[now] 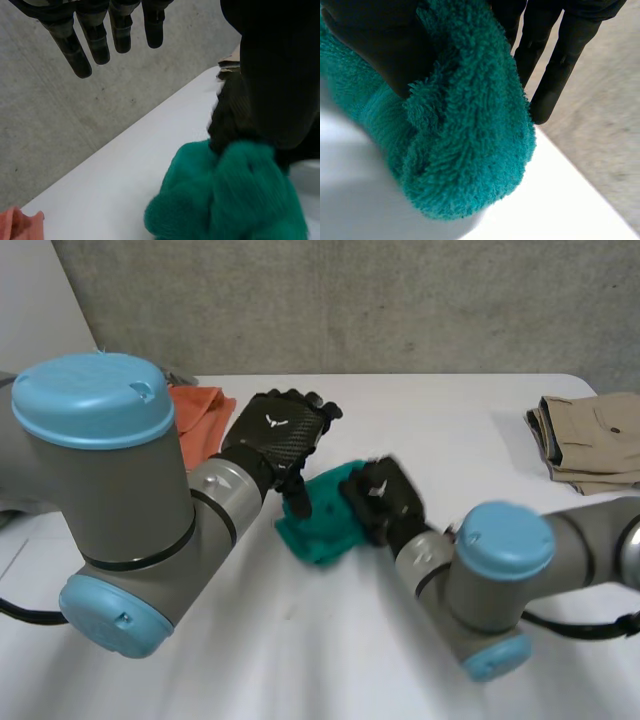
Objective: Fold the laundry.
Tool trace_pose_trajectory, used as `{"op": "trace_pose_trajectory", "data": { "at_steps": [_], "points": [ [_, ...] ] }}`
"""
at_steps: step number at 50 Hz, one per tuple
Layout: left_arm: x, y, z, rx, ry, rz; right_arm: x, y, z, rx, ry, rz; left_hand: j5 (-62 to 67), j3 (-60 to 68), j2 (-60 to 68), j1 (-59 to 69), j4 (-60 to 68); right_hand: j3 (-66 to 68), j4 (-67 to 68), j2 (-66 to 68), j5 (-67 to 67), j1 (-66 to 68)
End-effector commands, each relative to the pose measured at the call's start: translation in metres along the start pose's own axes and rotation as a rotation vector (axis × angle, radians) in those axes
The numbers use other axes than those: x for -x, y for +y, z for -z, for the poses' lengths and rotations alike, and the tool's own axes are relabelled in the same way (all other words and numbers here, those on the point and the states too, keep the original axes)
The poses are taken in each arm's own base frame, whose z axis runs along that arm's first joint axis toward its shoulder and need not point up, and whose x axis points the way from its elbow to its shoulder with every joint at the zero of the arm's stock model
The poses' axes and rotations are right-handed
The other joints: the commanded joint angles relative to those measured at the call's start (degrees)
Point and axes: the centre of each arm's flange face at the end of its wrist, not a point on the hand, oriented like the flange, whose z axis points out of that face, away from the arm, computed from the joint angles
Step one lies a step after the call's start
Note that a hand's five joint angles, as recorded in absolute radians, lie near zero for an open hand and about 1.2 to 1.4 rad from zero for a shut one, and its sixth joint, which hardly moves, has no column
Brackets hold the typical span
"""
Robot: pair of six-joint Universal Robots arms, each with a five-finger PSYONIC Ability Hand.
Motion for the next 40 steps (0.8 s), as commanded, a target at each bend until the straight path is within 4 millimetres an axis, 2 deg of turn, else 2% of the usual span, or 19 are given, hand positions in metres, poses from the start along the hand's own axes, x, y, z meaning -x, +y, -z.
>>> {"op": "trace_pose_trajectory", "data": {
  "at_steps": [1,4,6,7,10,11,14,15,18,19,22,23,26,27,30,31,35,38,40],
  "points": [
    [0.002,-0.023,-0.004,-0.084,-0.006,-0.001,-0.08,-0.032,-0.021,-0.105,0.172,0.001,-1.9,-1.0,-0.7,-0.1,-0.8,13.8,12.3,14.4,17.2,21.6],
    [0.003,-0.035,-0.005,-0.132,-0.008,0.019,-0.106,-0.037,-0.029,-0.129,0.206,0.006,-1.9,-1.0,-0.7,-0.1,-0.8,13.8,12.3,14.4,17.2,21.6],
    [0.001,-0.045,-0.006,-0.173,0.009,0.041,-0.133,-0.047,-0.036,-0.174,0.224,0.012,-1.9,-1.0,-0.7,-0.1,-0.8,13.8,12.3,14.4,17.2,21.6],
    [0.001,-0.047,-0.006,-0.184,0.017,0.048,-0.153,-0.054,-0.041,-0.218,0.239,0.012,-1.9,-1.0,-0.7,-0.1,-0.8,13.8,12.3,14.4,17.2,21.6],
    [0.0,-0.058,-0.007,-0.223,0.042,0.068,-0.189,-0.063,-0.046,-0.281,0.286,-0.001,-1.5,-0.6,-0.4,0.2,-0.5,13.8,12.3,14.4,17.2,21.6],
    [0.0,-0.06,-0.007,-0.23,0.048,0.07,-0.216,-0.066,-0.048,-0.317,0.326,-0.009,-1.5,-0.6,-0.4,0.2,-0.5,13.8,12.3,14.4,17.2,21.6],
    [-0.001,-0.065,-0.007,-0.248,0.065,0.077,-0.258,-0.06,-0.05,-0.352,0.394,-0.022,-1.7,-0.8,-0.5,0.0,-0.7,13.8,12.3,14.4,17.2,21.6],
    [-0.002,-0.066,-0.007,-0.251,0.071,0.077,-0.288,-0.047,-0.048,-0.359,0.447,-0.026,-1.7,-0.8,-0.5,0.0,-0.7,13.8,12.3,14.4,17.2,21.6],
    [-0.007,-0.068,-0.005,-0.258,0.094,0.079,-0.33,-0.027,-0.043,-0.366,0.519,-0.018,-1.7,-0.8,-0.5,0.0,-0.7,13.8,12.3,14.4,17.2,21.6],
    [-0.01,-0.068,-0.004,-0.261,0.103,0.079,-0.352,-0.011,-0.04,-0.365,0.547,-0.012,-1.7,-0.8,-0.5,0.0,-0.7,13.8,12.3,14.4,17.2,21.6],
    [-0.018,-0.07,-0.001,-0.266,0.128,0.087,-0.378,0.025,-0.038,-0.349,0.564,-0.002,-1.7,-0.8,-0.5,0.0,-0.7,13.8,12.3,14.4,17.2,21.6],
    [-0.02,-0.07,0.0,-0.265,0.132,0.09,-0.389,0.047,-0.036,-0.337,0.567,0.007,-1.7,-0.8,-0.5,0.0,-0.7,13.8,12.3,14.4,17.2,21.6],
    [-0.022,-0.068,0.001,-0.258,0.14,0.097,-0.409,0.083,-0.028,-0.319,0.577,0.023,-1.7,-0.8,-0.5,0.0,-0.7,13.8,12.3,14.4,17.2,21.6],
    [-0.022,-0.067,0.001,-0.255,0.141,0.099,-0.415,0.106,-0.024,-0.308,0.571,0.024,-1.7,-0.8,-0.5,0.0,-0.7,13.8,12.3,14.4,17.2,21.6],
    [-0.025,-0.065,0.001,-0.249,0.147,0.1,-0.419,0.142,-0.019,-0.303,0.552,0.021,-1.7,-0.8,-0.5,0.0,-0.7,13.8,12.3,14.4,17.2,21.6],
    [-0.026,-0.063,0.002,-0.242,0.151,0.1,-0.418,0.164,-0.015,-0.292,0.538,0.011,-1.7,-0.8,-0.5,0.0,-0.7,13.8,12.3,14.4,17.2,21.6],
    [-0.028,-0.058,0.002,-0.228,0.155,0.1,-0.404,0.217,-0.005,-0.213,0.507,-0.063,-1.5,-0.6,-0.4,0.2,-0.5,13.8,12.3,14.4,17.2,21.6],
    [-0.028,-0.057,0.001,-0.224,0.155,0.1,-0.398,0.243,0.009,-0.156,0.512,-0.108,-1.5,-0.6,-0.4,0.2,-0.5,13.8,12.3,14.4,17.2,21.6],
    [-0.029,-0.056,0.001,-0.222,0.158,0.1,-0.395,0.251,0.017,-0.135,0.513,-0.121,-1.5,-0.6,-0.4,0.2,-0.5,13.8,12.3,14.4,17.2,21.6]
  ]
}}
